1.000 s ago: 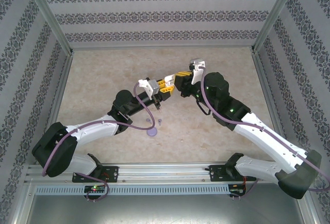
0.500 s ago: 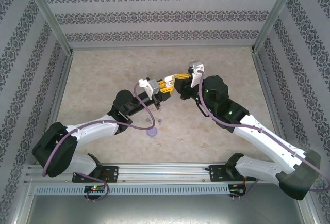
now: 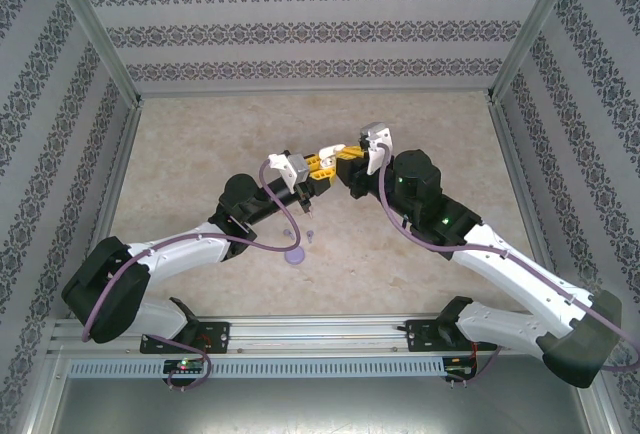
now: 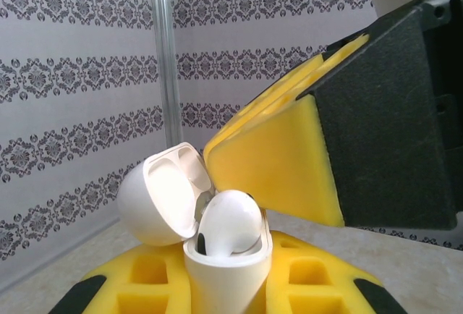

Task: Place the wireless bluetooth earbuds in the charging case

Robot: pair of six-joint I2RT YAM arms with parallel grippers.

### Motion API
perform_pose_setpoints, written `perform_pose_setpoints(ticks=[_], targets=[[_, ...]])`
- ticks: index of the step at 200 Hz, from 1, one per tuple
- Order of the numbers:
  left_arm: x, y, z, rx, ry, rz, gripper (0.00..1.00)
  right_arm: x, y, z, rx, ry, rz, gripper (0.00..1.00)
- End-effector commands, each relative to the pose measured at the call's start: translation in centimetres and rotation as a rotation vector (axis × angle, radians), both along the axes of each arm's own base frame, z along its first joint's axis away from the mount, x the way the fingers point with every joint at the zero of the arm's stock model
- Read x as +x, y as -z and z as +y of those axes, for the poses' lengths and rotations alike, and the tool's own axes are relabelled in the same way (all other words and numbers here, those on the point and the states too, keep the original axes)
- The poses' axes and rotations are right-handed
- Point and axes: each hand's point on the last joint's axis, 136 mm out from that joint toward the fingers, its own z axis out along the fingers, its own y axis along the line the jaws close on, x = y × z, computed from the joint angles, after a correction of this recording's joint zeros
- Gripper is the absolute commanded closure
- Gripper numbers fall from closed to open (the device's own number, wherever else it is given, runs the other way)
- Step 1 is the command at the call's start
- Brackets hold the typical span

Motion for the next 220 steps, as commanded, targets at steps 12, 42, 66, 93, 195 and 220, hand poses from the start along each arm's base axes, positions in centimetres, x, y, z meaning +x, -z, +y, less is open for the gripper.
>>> perform_pose_setpoints(ticks=[12,42,66,93,195,220], targets=[[-0.9,-3.9,0.1,-0.086,0.024,-0.089,1.0,-1.1,1.8,1.4,-0.046,-0.067,0.063,0.69],[-0.9,-3.8,0.0,-0.085,0.022,-0.086,1.0,-1.0,1.1,1.2,-0.033,-0.047,0.058,0.62],[-0.9,-3.7,0.0,-0.085,0.021,-0.087,1.0,-1.0,0.6,0.7,-0.024,-0.03,0.058,0.6],[-0.8,-3.7,0.1,-0.083,0.014,-0.087,1.0,-1.3,0.4,0.3,-0.02,-0.019,0.063,0.59],[-0.5,-3.4,0.1,-0.069,-0.002,-0.086,1.0,-2.1,0.9,-1.0,0.002,0.008,0.091,0.42],[-0.4,-3.1,0.0,-0.063,-0.002,-0.084,1.0,-2.4,-0.3,-1.5,0.036,0.012,0.082,0.36]])
